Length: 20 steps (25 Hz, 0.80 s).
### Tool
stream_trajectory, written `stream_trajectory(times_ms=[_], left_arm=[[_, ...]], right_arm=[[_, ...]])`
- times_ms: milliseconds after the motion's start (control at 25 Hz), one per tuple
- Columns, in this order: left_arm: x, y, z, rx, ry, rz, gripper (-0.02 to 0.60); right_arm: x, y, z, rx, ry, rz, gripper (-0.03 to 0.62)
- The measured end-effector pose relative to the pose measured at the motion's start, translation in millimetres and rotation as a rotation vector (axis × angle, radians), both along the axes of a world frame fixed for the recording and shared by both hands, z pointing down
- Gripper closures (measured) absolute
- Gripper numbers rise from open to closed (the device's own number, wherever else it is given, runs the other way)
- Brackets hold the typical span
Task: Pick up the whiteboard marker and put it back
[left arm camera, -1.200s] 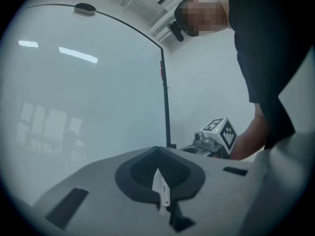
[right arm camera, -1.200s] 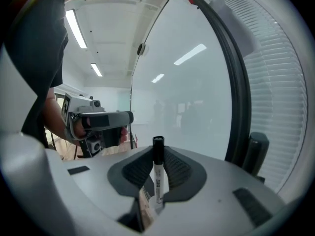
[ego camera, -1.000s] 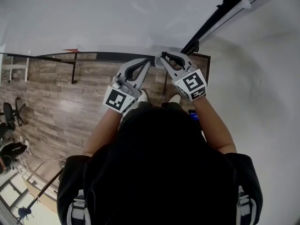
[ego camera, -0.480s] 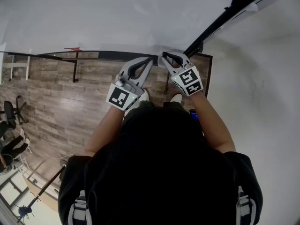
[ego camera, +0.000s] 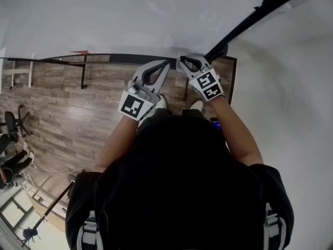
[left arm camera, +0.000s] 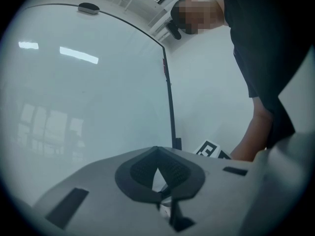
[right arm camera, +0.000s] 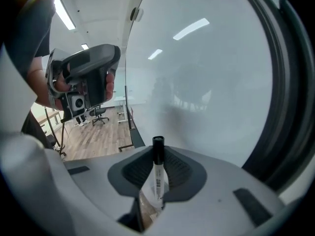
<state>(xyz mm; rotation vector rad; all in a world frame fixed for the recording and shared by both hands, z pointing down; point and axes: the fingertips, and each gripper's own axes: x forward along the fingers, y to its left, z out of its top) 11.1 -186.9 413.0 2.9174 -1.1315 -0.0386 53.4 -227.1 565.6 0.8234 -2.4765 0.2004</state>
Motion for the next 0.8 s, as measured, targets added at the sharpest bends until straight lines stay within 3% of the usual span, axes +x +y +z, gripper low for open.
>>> stream_trajectory(times_ms=[800], left_arm=[[-8.4, 1.6, -0.1, -0.027, -0.001, -0.019, 0.577]], right_arm=[[1.6, -5.5, 40.1, -0.065, 0.073, 0.029, 0.531]])
